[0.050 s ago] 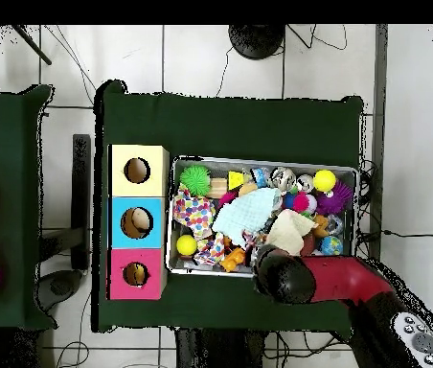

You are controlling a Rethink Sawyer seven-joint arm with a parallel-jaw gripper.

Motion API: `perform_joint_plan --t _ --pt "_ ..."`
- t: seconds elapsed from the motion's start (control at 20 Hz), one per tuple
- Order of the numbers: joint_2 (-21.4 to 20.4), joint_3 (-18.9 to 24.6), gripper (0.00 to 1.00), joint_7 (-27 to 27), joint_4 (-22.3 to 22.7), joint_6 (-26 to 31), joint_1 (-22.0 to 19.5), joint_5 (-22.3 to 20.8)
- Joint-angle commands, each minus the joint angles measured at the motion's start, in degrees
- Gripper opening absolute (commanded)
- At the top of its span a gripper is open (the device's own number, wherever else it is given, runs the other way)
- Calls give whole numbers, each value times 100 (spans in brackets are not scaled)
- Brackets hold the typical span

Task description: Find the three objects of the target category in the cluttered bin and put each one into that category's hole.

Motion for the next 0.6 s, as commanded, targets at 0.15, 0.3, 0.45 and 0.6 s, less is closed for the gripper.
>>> perform_joint_plan --t 0.15,0.3,0.45,0.6 --pt "592 -579 0 1463 101 -927 631 490" --pt "569 -722 0 1500 133 -1028 909 771" --pt "605 -899 0 1510 107 -1139 1192 1003" --pt "629 -1051 0 1406 114 -1142 1331 1203"
